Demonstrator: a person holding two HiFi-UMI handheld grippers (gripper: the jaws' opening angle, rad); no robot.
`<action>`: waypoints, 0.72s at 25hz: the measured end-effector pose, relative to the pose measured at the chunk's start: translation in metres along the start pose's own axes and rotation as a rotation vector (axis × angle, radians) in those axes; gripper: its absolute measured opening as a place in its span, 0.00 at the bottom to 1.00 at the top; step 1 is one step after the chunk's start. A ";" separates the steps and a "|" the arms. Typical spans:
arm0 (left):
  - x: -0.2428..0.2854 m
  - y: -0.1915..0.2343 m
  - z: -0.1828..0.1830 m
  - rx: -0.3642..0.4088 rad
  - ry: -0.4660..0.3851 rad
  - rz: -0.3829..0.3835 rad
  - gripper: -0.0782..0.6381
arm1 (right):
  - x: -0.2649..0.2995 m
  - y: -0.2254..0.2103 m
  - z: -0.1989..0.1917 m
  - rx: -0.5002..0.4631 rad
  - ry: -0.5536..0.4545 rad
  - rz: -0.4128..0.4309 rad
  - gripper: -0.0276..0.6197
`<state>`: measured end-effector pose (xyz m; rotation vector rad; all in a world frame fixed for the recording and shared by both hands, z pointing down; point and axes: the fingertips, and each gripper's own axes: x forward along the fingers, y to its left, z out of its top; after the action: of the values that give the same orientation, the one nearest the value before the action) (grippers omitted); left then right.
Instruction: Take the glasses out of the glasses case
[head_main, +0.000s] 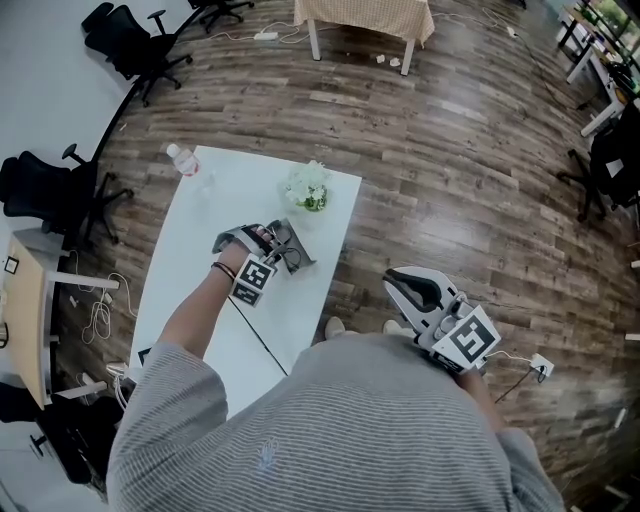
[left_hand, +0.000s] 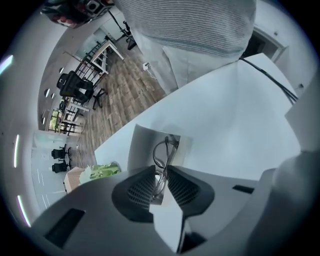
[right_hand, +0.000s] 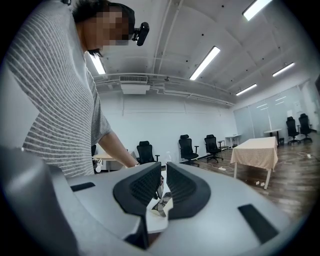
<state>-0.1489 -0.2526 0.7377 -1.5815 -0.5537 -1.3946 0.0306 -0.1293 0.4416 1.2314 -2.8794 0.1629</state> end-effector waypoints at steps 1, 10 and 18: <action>0.002 -0.001 0.000 0.022 0.005 -0.010 0.22 | 0.000 -0.001 0.000 0.000 0.001 -0.002 0.08; 0.012 -0.005 0.003 0.127 0.012 -0.058 0.22 | -0.001 -0.006 -0.003 0.012 0.010 -0.014 0.08; 0.018 -0.006 0.001 0.180 0.018 -0.094 0.22 | -0.003 -0.012 -0.002 0.023 0.005 -0.031 0.08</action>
<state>-0.1484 -0.2531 0.7571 -1.4131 -0.7306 -1.3862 0.0410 -0.1349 0.4448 1.2760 -2.8604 0.1999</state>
